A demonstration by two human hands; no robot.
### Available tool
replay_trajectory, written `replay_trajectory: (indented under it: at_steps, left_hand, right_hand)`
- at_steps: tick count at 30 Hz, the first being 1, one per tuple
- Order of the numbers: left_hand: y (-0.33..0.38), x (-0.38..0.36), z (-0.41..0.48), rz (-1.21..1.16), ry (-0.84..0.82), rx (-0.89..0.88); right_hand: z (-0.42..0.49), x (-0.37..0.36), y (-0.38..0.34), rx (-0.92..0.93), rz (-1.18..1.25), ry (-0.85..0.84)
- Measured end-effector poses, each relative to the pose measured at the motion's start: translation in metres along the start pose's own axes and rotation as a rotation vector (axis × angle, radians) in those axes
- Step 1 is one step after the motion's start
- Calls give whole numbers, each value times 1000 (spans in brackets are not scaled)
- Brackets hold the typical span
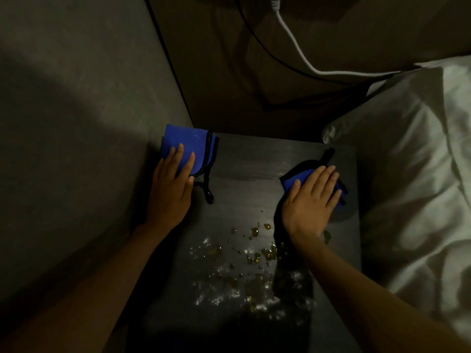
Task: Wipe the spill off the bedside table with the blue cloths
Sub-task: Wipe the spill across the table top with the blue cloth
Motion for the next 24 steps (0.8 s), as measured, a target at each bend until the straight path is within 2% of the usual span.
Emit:
replay_trajectory:
  at_steps: [7,12,21,24]
  left_hand:
    - [-2,9,-4,-181,92,10]
    - [-4,10,-4,-248,104,12]
    - [-4,8,3,-233,50,82]
    - [-4,11,5,-168,26,26]
  right_hand:
    - [-22,-9,-44,37,26,20]
    - [-42,-13,-82,183,27,1]
    - [-55,-19,-107,326,25,-2]
    - [-62,-21,-112,394,2,-34]
Point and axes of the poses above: each hand's wrist, its own z-axis towards the middle knuckle, its own x-axis out of the back of the hand, y = z × x, the point moved 7 cm from there along z, towards the middle knuckle, and after that the axes turned 6 degrees about y, right-handed, at the moved point
